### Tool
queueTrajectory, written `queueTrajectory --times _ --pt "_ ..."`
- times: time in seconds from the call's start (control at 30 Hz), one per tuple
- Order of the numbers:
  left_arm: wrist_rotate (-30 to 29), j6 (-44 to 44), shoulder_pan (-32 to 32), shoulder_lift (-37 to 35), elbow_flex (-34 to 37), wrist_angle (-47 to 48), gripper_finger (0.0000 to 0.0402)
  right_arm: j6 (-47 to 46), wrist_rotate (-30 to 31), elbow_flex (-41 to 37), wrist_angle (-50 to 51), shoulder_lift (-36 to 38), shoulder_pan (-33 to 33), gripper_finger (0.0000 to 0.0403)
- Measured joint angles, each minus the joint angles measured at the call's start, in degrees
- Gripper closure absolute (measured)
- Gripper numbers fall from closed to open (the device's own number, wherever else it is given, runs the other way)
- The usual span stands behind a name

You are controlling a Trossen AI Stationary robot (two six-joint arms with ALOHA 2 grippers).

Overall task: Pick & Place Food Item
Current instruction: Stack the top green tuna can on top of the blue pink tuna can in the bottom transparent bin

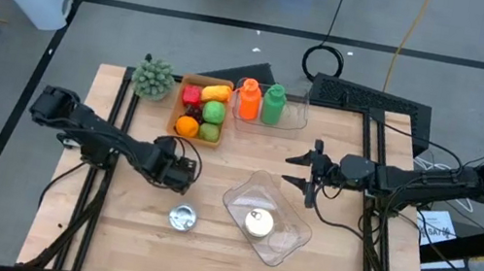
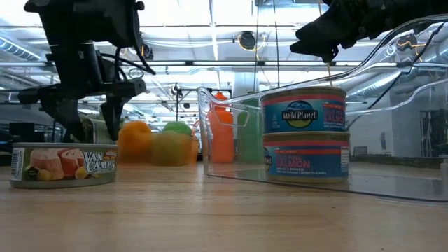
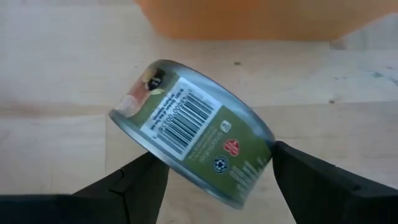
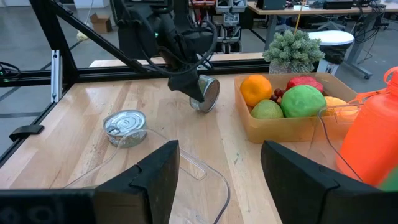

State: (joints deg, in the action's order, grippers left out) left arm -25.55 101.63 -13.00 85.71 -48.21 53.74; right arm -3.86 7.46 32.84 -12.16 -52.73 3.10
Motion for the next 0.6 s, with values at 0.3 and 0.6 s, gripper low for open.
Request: queueTrajectory --times 0.3,0.6 --pt "4.51 -5.04 2.03 -0.28 0.00 0.70 0.0117 -0.02 0.00 0.00 0.00 -0.02 0.00 0.0190" --pt "-2.65 1.72 0.97 -0.28 0.02 3.17 0.0117 -0.02 0.01 0.00 0.00 -0.01 -0.01 0.0190"
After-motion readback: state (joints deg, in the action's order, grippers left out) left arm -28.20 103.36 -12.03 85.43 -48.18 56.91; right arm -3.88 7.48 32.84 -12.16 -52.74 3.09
